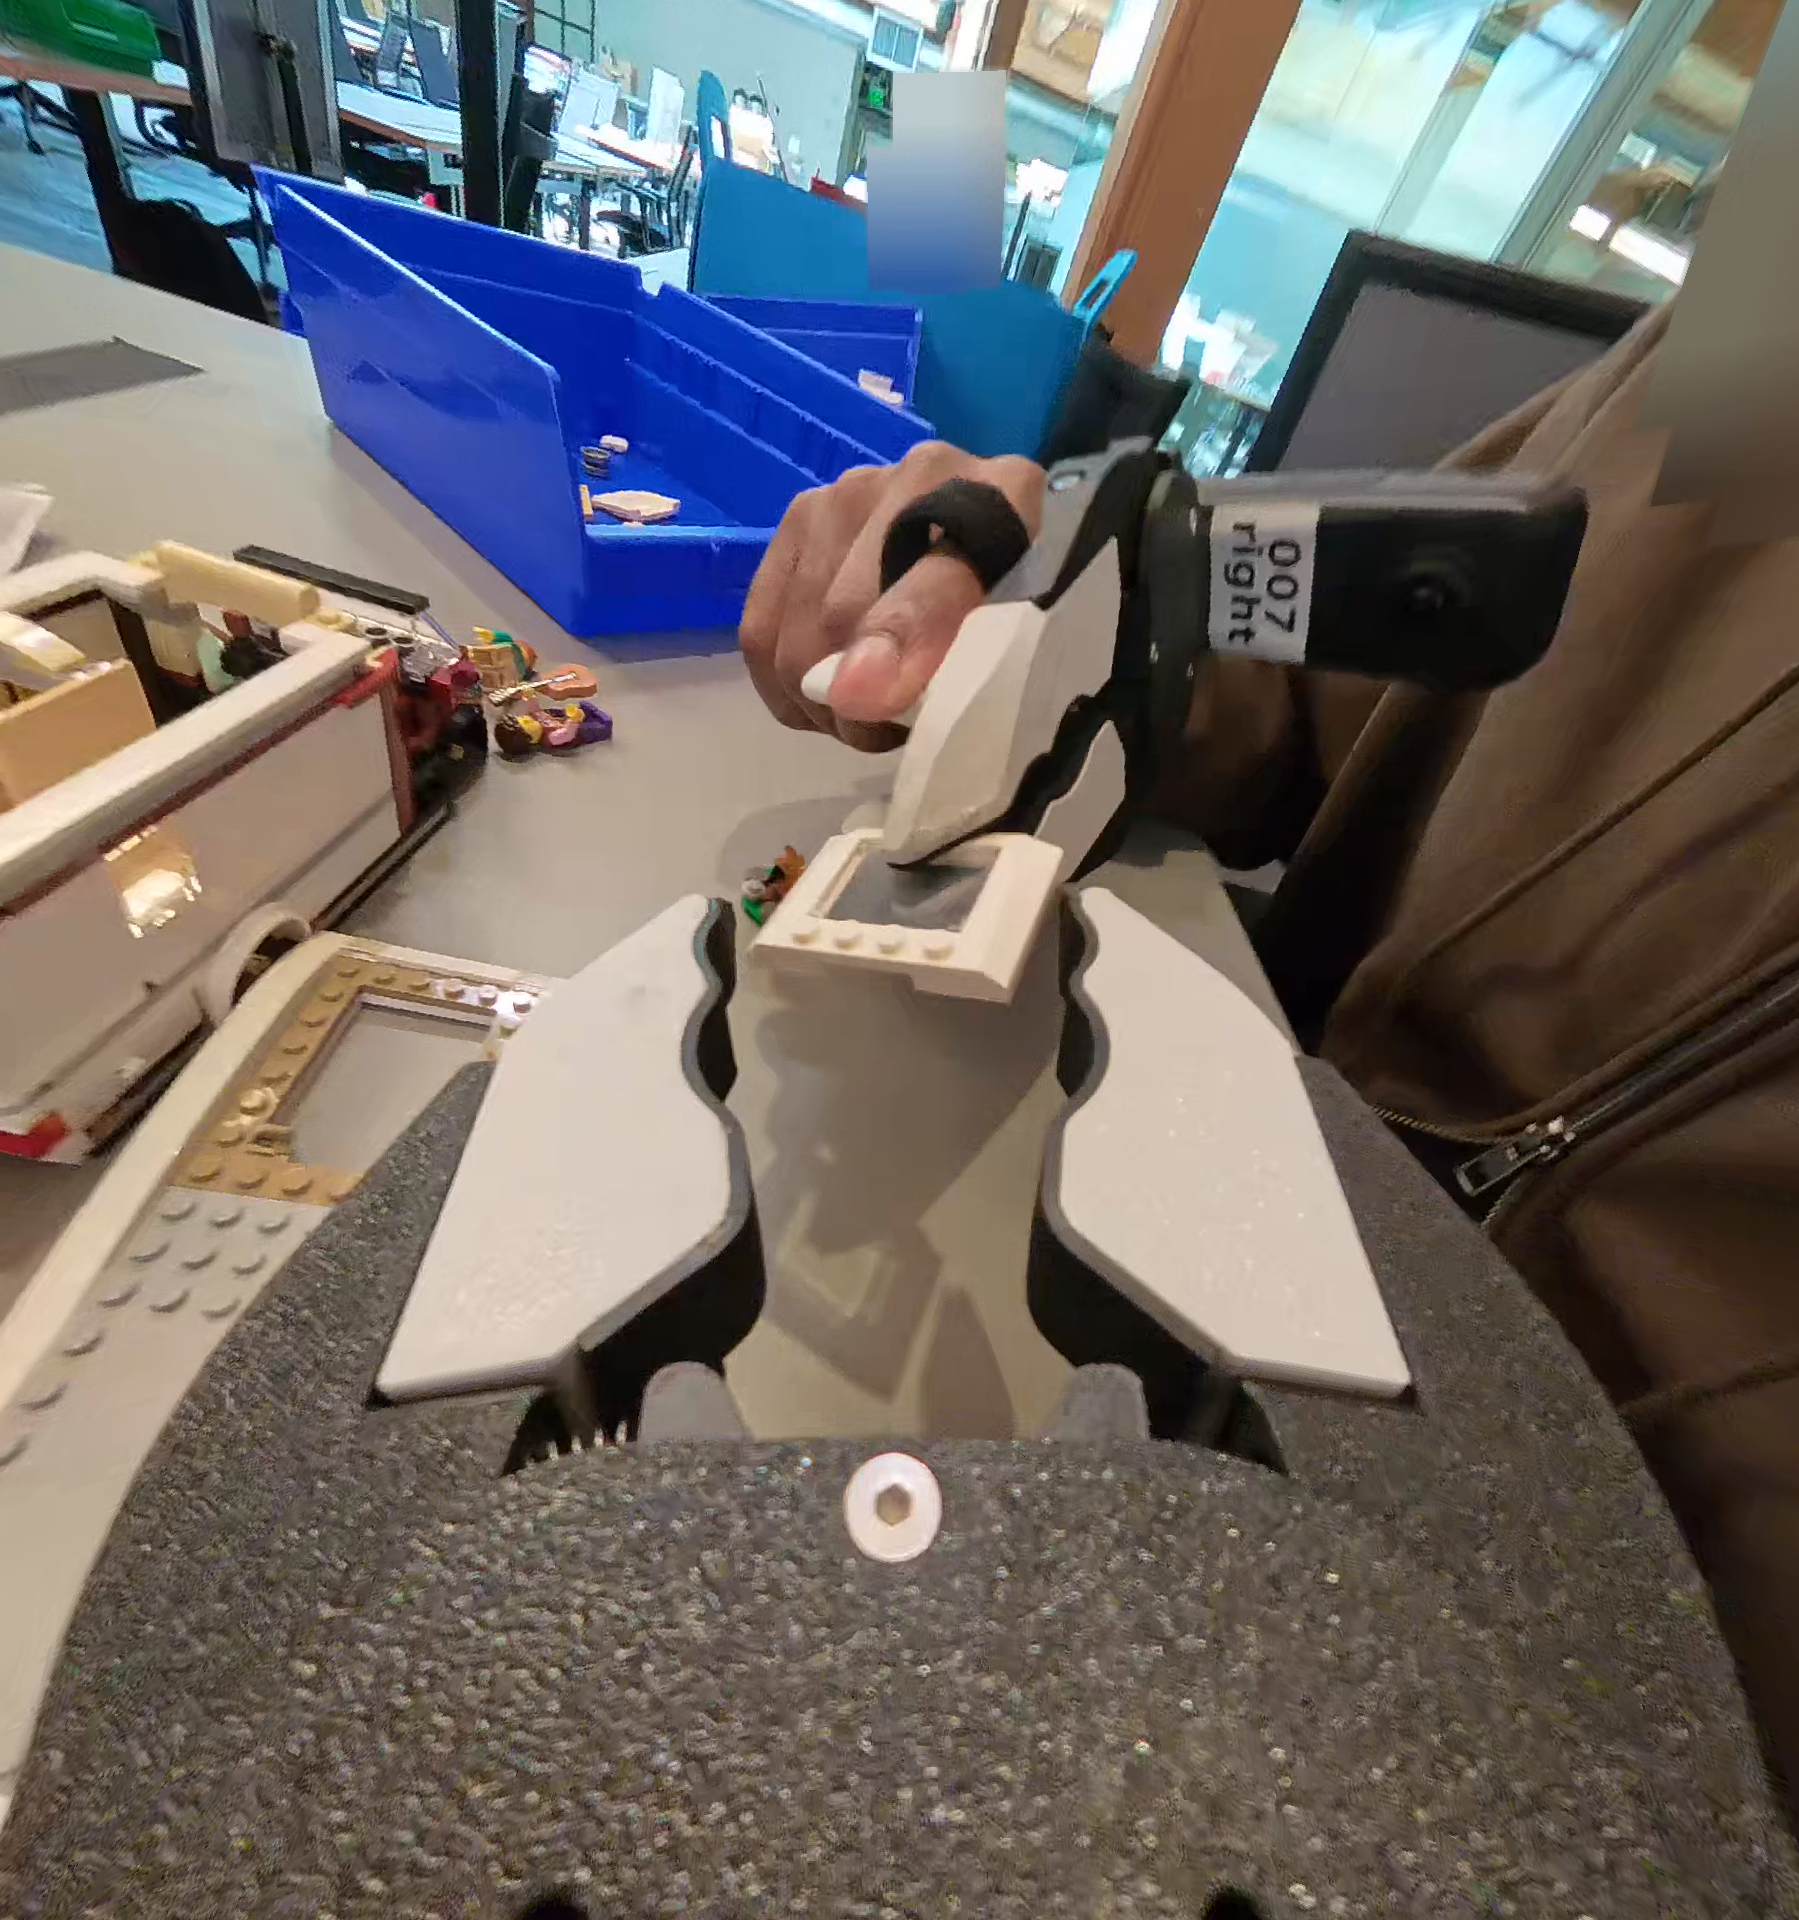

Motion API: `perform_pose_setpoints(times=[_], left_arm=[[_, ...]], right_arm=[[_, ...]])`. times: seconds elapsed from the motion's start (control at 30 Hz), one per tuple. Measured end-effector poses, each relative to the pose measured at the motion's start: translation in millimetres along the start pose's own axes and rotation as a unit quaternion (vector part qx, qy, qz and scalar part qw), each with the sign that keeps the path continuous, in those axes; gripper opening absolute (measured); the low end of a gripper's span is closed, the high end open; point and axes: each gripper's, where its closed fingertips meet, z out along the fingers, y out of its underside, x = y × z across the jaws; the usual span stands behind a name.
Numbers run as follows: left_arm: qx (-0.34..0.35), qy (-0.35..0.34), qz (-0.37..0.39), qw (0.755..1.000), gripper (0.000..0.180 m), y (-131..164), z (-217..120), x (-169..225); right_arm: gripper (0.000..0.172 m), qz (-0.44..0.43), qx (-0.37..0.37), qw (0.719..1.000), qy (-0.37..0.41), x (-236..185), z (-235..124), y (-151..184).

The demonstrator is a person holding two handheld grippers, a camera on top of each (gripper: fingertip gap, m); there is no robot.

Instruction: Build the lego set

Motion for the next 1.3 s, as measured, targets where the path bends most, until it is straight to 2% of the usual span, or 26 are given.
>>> perform_pose_setpoints(times=[0.1,0.3,0.57,0.7,1.13,1.2,1.3], left_arm=[[-0.002,0.021,-0.032,0.999,0.06,2.0,1.8,2.4],[0.006,0.039,-0.037,0.999,0.058,0.3,3.9,8.4],[0.014,-0.004,0.024,1.0,0.058,-4.8,1.0,2.0],[0.004,-0.003,0.031,0.999,0.057,-1.9,2.9,3.5],[-0.019,-0.023,0.063,0.998,0.057,3.2,3.9,1.6],[-0.022,-0.04,0.079,0.996,0.057,3.2,3.1,-2.3],[-0.031,-0.081,0.128,0.988,0.057,3.5,-0.4,-9.9]], right_arm=[[0.006,-0.011,0.007,1.0,0.008,0.6,-0.3,-3.6],[0.006,-0.017,0.02,1.0,0.017,2.1,-1.3,-9.0],[0.014,-0.034,0.019,0.999,0.01,0.1,-4.2,-9.2],[0.008,-0.043,0.018,0.999,0.01,-0.9,-4.3,-9.8],[0.009,-0.042,0.009,0.999,-0.013,-8.0,-2.8,-6.2],[0.01,-0.032,0.001,0.999,-0.017,-8.6,-1.4,-3.1],[0.026,-0.023,-0.015,0.999,-0.024,-10.2,-0.3,4.8]])
